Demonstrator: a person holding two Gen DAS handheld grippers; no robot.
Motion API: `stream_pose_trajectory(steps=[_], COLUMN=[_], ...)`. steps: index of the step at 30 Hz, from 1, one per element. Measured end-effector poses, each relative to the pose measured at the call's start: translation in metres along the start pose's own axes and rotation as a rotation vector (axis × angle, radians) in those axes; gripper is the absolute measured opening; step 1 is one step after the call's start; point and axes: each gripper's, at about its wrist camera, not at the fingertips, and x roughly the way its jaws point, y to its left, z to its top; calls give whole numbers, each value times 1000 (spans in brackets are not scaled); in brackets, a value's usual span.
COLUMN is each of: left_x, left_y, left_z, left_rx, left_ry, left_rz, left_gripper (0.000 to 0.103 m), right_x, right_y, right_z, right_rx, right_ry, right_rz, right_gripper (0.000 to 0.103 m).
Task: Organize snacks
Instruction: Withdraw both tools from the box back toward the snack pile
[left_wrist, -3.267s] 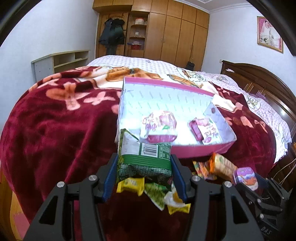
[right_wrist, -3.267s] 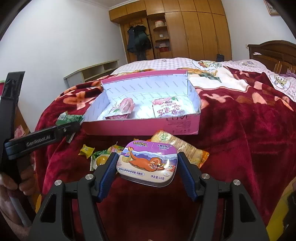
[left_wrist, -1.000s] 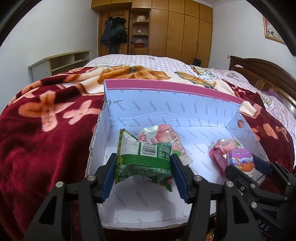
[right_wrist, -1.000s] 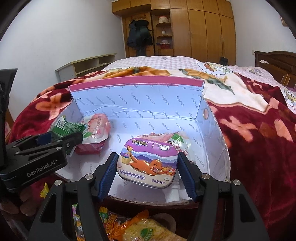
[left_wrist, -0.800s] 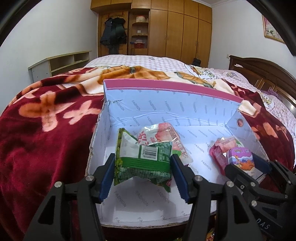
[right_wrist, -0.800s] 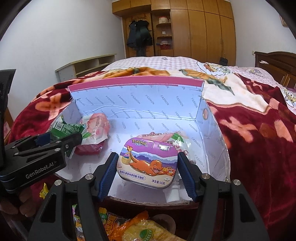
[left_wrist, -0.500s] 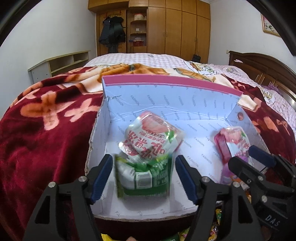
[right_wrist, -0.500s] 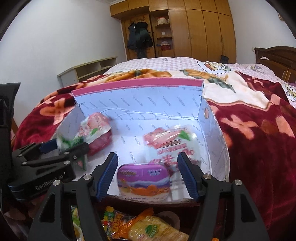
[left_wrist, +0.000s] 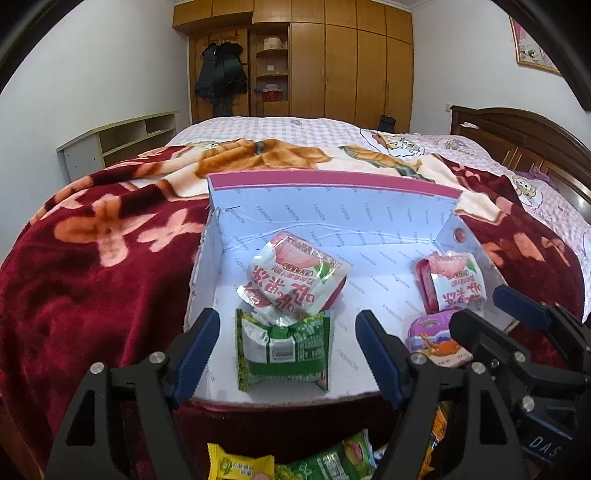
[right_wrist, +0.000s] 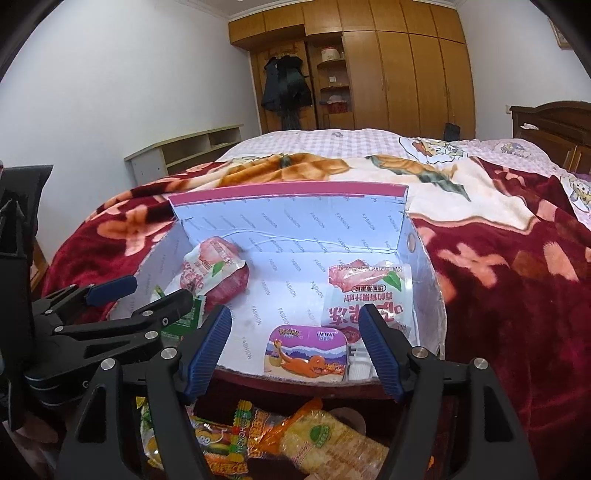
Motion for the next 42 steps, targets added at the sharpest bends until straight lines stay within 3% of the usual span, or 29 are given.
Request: stream_pose_trajectory(steps=[16,34,42], left_x=[-39,-70,-57], left_y=[3,32,48], left_z=[-21,-61,-81], left_rx=[-20,-40,-76], left_ry=[13,52,112], left_rz=[-22,21,36], left_gripper=[80,80,80], right_x=[-38,-74,-73], right_y=[13,8,0], right_z=[-14,-56,-75], right_rx=[23,60,85], right_ry=[-15,15,54], right_rz=[34,2,0], right_gripper=[74,74,74])
